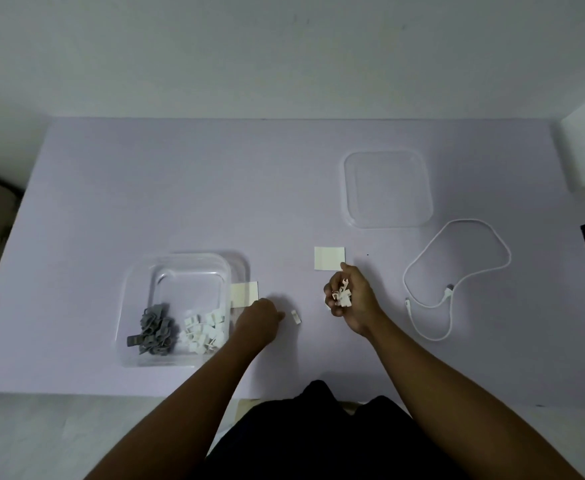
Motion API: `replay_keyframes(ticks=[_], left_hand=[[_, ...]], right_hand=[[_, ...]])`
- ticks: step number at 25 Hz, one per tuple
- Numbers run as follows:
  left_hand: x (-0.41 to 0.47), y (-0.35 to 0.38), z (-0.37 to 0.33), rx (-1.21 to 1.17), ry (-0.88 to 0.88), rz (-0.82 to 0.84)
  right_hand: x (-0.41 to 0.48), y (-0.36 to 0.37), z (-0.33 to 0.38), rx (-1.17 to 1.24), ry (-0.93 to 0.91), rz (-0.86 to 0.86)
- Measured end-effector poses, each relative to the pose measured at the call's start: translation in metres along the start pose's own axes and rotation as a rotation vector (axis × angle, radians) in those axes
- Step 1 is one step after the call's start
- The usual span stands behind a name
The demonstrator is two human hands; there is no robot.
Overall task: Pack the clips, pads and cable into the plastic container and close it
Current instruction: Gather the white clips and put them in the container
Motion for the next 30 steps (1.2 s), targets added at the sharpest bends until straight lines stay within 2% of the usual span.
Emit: replay_keyframes(ticks=[5,8,10,13,17,21,24,26,28,30], left_hand=[[0.005,0.009,0.002,0.031,0.019,-0.011],[0.002,0.009,0.002,0.003,0.039,0.007],[0.002,0.013,-0.004,0.023,0.093,0.03],[0.002,0.017,-0.005,0.058,0.096,0.062],[-0.001,0.016,0.0,-0.129,0.057,0.059],[0.004,0.01,0.006,-0.157,-0.005,0.089],[0.004,0.003,0.007,-0.273,-0.034,0.096],[0.002,-0.008,-0.003,-0.29,0.024,0.06],[0.004,-0.009,-0.006,-0.265,0.008,0.051],[0.008,-0.012,-0.008,-0.274,-0.011,0.023]], right_hand=[[0.004,-0.038,0.001,-0.319,-0.071,-0.238],[0.0,-0.048,0.013,-0.721,-0.278,-0.337],[-0.007,-0.039,0.017,-0.967,-0.421,-0.33],[-0.013,-0.026,0.009,-1.103,-0.496,-0.245],[-0.007,-0.023,-0.003,-1.179,-0.479,-0.198],[0.0,-0.026,-0.011,-1.211,-0.448,-0.173],[0.003,-0.027,-0.008,-1.261,-0.456,-0.181],[0.003,-0.027,-0.004,-1.237,-0.481,-0.176],[-0.001,-0.024,0.002,-1.167,-0.528,-0.152],[-0.005,-0.03,0.007,-1.03,-0.542,-0.204]])
Point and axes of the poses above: each hand's wrist, its own x-axis towards the middle knuckle, its own y-axis out of the palm, z = x × y, the point moved 10 cm from there along x, towards the middle knuckle, and after that the axes turned 6 degrees about -y, right-handed, at the moved point
